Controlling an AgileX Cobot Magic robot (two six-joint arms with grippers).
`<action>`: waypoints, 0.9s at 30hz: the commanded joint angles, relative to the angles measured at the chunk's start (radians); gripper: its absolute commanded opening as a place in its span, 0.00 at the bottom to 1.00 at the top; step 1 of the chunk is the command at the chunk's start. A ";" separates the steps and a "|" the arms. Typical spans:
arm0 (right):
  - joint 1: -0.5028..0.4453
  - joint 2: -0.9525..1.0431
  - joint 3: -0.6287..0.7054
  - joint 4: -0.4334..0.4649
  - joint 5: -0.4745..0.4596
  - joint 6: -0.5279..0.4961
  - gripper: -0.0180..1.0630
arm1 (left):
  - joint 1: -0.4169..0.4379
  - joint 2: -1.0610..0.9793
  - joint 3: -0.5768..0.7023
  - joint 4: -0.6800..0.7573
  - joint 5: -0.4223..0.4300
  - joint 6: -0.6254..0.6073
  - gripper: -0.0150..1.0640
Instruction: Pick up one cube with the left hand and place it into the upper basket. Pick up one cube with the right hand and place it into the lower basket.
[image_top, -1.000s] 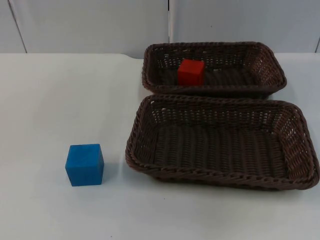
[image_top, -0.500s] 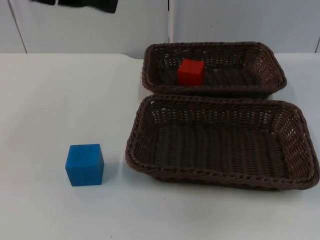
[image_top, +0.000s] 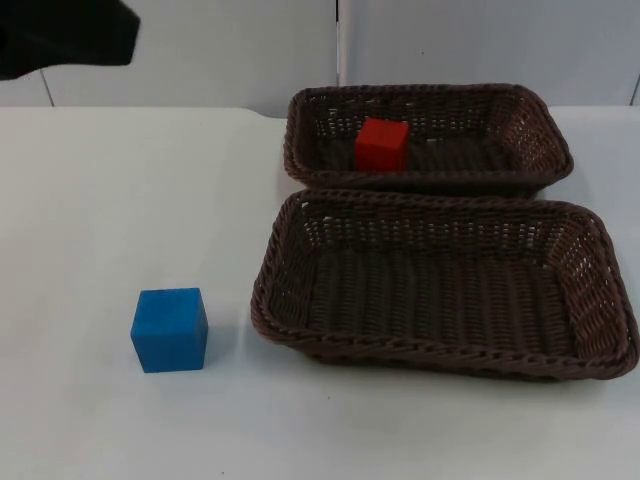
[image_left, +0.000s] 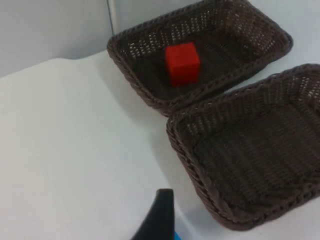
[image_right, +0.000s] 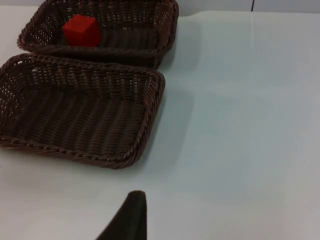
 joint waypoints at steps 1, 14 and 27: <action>-0.005 -0.003 0.003 -0.002 -0.007 0.001 0.99 | -0.001 -0.038 0.011 0.008 0.022 -0.026 0.78; -0.005 -0.003 0.003 -0.002 -0.007 0.001 0.99 | -0.001 -0.200 0.012 0.065 0.203 -0.125 0.78; -0.005 -0.003 0.003 -0.003 -0.007 0.001 0.99 | -0.001 -0.217 0.012 0.135 0.260 -0.211 0.78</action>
